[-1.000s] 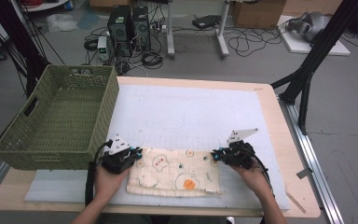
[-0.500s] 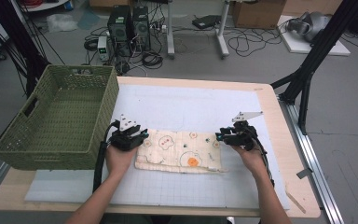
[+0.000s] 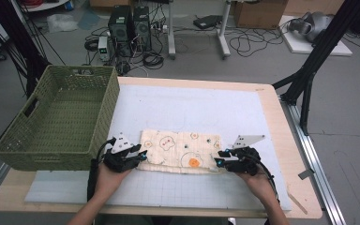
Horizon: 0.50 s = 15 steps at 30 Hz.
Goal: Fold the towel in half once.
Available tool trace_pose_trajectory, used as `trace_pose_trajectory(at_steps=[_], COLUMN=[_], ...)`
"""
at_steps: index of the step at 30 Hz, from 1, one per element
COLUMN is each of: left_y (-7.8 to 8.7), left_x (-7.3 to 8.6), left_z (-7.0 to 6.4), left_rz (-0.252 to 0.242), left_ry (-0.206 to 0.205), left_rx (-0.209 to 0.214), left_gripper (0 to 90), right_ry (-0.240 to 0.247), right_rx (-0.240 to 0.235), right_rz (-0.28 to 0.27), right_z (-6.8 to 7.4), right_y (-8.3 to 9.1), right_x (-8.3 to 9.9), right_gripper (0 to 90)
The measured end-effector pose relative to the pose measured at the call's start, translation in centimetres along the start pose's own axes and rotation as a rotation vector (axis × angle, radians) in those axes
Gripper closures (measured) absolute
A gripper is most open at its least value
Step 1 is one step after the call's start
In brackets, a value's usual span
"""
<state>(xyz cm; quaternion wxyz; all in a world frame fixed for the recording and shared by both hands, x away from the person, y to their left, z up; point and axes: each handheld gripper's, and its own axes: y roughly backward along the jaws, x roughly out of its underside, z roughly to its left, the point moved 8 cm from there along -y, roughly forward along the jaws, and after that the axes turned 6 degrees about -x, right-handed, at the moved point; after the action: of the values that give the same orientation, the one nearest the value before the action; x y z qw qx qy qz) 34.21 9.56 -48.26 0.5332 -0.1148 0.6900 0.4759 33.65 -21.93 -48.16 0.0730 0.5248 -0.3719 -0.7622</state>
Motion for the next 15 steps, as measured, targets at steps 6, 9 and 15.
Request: trace_pose_trajectory(at_steps=[6,9,15], left_y=[-0.6,-0.7,-0.7], left_x=[1.3,1.3,1.2], left_z=[-0.8,-1.0,-1.0], left_rz=[0.06,0.07,0.077], left_ry=[-0.031,-0.047,-0.048], left_rx=[0.045,0.055,0.067], left_gripper=[69.6,76.2,89.1], right_ry=[0.008,0.014,0.03], right_rx=[-0.018,-0.018,-0.03], right_rz=[0.035,0.04,0.05], right_z=[0.4,0.4,0.6], right_y=[-0.7,-1.0,-1.1], right_x=[1.1,1.2,1.1], right_gripper=[64.4,71.1,87.3])
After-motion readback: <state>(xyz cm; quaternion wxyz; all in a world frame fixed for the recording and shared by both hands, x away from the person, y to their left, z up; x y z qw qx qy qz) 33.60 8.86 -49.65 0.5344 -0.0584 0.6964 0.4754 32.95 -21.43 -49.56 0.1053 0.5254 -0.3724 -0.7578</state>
